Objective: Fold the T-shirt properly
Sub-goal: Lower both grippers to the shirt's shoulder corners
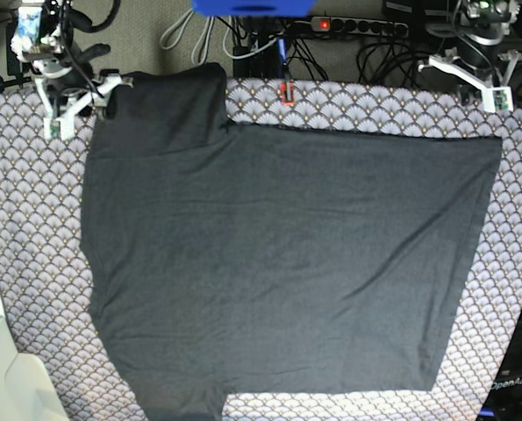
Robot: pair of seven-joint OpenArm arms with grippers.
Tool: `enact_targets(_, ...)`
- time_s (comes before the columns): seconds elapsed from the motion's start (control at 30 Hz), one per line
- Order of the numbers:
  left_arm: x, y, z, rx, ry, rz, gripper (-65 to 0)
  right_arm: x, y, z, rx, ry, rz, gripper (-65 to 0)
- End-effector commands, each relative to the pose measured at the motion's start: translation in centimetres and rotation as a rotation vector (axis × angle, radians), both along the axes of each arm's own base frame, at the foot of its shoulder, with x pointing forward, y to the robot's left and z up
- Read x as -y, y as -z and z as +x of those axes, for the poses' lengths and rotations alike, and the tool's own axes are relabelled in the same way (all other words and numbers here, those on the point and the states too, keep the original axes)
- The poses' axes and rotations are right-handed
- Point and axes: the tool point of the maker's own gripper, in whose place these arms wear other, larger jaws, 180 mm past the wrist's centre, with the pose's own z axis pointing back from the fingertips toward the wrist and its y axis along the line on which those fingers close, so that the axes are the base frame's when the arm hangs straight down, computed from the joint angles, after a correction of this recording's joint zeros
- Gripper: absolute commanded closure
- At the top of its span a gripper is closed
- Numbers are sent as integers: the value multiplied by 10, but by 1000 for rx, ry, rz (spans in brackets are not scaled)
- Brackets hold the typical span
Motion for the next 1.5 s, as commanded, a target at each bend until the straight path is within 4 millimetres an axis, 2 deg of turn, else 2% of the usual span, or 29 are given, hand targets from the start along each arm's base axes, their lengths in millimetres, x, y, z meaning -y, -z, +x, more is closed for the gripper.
enact_targets(0.0,-3,-7,2,25,6,19,-5,4,-3,2,17,3,-4,-277)
enact_targets(0.13,-3,-8,2,26,7,20,-5,6,9,-5,-18,15,1,-277)
enact_targets(0.4,-4,-7,2,22,9,23,-5,2,14,-11,-35,18,14,-269)
enact_targets(0.5,-5,-7,2,20,10,26,-6,-4,16,-13,-43,14,31,-215)
enact_targets(0.6,-9,1,2,6,-3,25,-6,-18,15,-13,-35,-79,56,-149)
enact_targets(0.8,-26,24,0,-44,-32,26,-6,-21,26,-23,-70,-106,75,-88)
enact_targets(0.9,-29,26,4,-38,-40,25,-3,-20,31,-26,-83,-101,76,-62)
enact_targets(1.03,-48,14,8,4,-106,50,-3,-20,31,-24,-81,-99,77,0)
enact_targets(1.2,-72,-1,12,53,-173,83,-5,-18,30,-24,-80,-97,73,0)
enact_targets(1.27,-76,0,10,33,-186,83,-8,-18,30,-24,-80,-97,73,0)
enact_targets(1.3,-76,1,10,14,-187,76,-25,-18,30,-24,-80,-97,73,0)
enact_targets(1.37,-75,-3,19,15,-194,64,-106,-18,30,-23,-78,-97,73,0)
enact_targets(1.47,-80,-6,23,6,-224,50,-286,-18,30,-23,-78,-97,73,0)
